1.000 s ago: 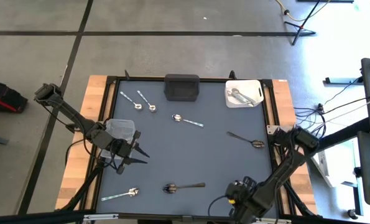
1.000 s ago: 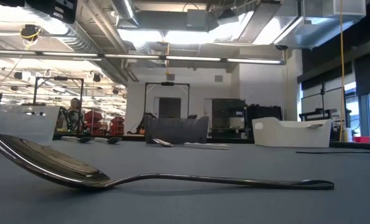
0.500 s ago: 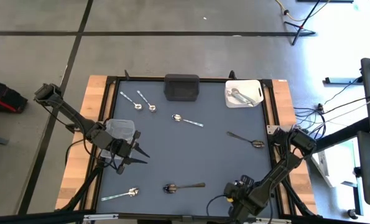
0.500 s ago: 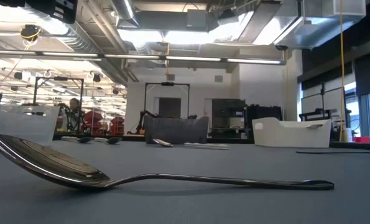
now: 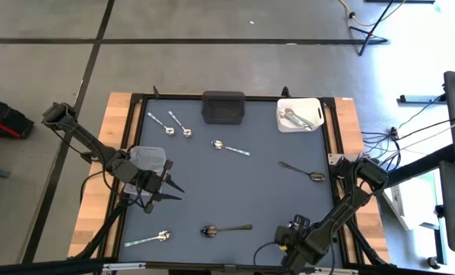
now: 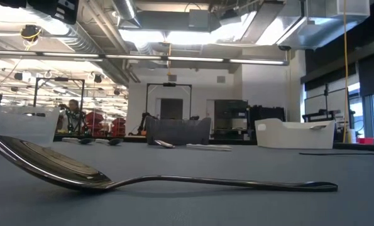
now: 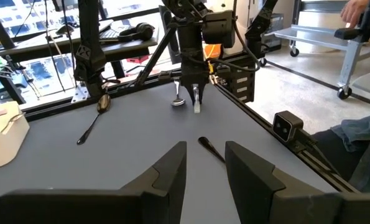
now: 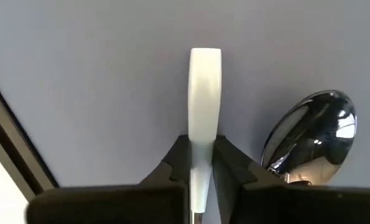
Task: Sort silverware by color (type)
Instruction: Put the light blue spoon into the white bin
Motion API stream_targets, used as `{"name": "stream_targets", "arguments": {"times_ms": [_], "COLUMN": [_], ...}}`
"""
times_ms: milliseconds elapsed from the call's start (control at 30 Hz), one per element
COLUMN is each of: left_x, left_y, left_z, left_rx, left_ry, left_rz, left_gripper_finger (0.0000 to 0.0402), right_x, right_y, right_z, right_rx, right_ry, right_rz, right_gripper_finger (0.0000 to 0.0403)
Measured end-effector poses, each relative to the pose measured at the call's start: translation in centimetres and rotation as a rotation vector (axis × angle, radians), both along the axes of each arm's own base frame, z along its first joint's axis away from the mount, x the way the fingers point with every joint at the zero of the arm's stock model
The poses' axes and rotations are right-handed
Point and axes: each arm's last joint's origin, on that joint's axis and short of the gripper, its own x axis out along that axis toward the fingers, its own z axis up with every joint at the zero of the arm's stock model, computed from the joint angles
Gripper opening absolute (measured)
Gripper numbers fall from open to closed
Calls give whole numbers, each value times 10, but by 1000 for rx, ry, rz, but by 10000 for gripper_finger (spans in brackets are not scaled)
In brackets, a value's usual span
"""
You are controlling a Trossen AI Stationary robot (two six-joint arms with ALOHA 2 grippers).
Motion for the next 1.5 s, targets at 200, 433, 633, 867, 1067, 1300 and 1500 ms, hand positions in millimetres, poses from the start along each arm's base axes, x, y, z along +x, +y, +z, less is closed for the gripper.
{"name": "stream_targets", "arguments": {"times_ms": [200,433,633,867,1067,1300,1500], "left_x": [0,0,0,0,0,0,0], "left_y": [0,0,0,0,0,1,1], "left_z": [0,0,0,0,0,0,0], "left_rx": [0,0,-1,0,0,1,5], "left_ry": [0,0,-1,-1,-2,-3,-6], "left_rz": [1,2,3,8,11,20,41], "left_gripper_finger": [105,105,105,105,105,105,105], "right_x": [17,51,77,80,65,35,13], "right_y": [9,-2,-33,-84,-138,-208,-261], "right_z": [23,54,74,102,111,94,80], "right_rx": [-33,-72,-215,-441,-566,-711,-839], "right_ry": [-160,-299,-375,-411,-401,-331,-246], "right_rz": [76,186,332,388,330,179,70], "right_gripper_finger": [11,19,19,20,21,21,21]}}
